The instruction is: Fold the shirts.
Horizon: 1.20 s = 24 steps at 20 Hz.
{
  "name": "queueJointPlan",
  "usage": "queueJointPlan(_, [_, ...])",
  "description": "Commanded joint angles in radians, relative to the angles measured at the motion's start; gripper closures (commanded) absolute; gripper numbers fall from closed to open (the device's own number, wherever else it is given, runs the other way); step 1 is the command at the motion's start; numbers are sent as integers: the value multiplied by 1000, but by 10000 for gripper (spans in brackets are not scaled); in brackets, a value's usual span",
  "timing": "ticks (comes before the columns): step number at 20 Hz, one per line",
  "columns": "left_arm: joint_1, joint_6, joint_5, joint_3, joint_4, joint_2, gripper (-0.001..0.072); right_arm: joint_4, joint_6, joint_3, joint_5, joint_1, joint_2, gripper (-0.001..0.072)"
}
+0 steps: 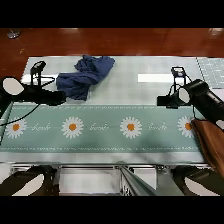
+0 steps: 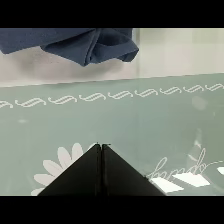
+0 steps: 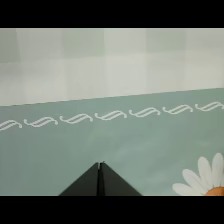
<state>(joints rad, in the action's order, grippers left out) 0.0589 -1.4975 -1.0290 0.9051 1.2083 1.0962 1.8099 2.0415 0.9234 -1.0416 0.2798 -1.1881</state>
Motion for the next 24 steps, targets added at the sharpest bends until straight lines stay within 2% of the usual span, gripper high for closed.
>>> queueJointPlan(1, [0,0,0,0,0,0,682,0,0,0,0,0,-1,692])
queueJointPlan(17, [0,0,1,0,0,0,681,-8,1,0,21,0,-1,692])
queueJointPlan(20, [0,0,116,0,-4,2,682,-14,0,0,21,0,-1,691])
queueJointPlan(22, [-3,-2,238,0,-4,2,668,-13,0,0,20,0,-1,692])
queueJointPlan(23, [-3,-11,336,0,-4,2,492,-14,1,0,20,0,-1,687])
queueJointPlan(24, [-2,-14,425,0,-4,6,44,-17,2,0,18,0,-1,570])
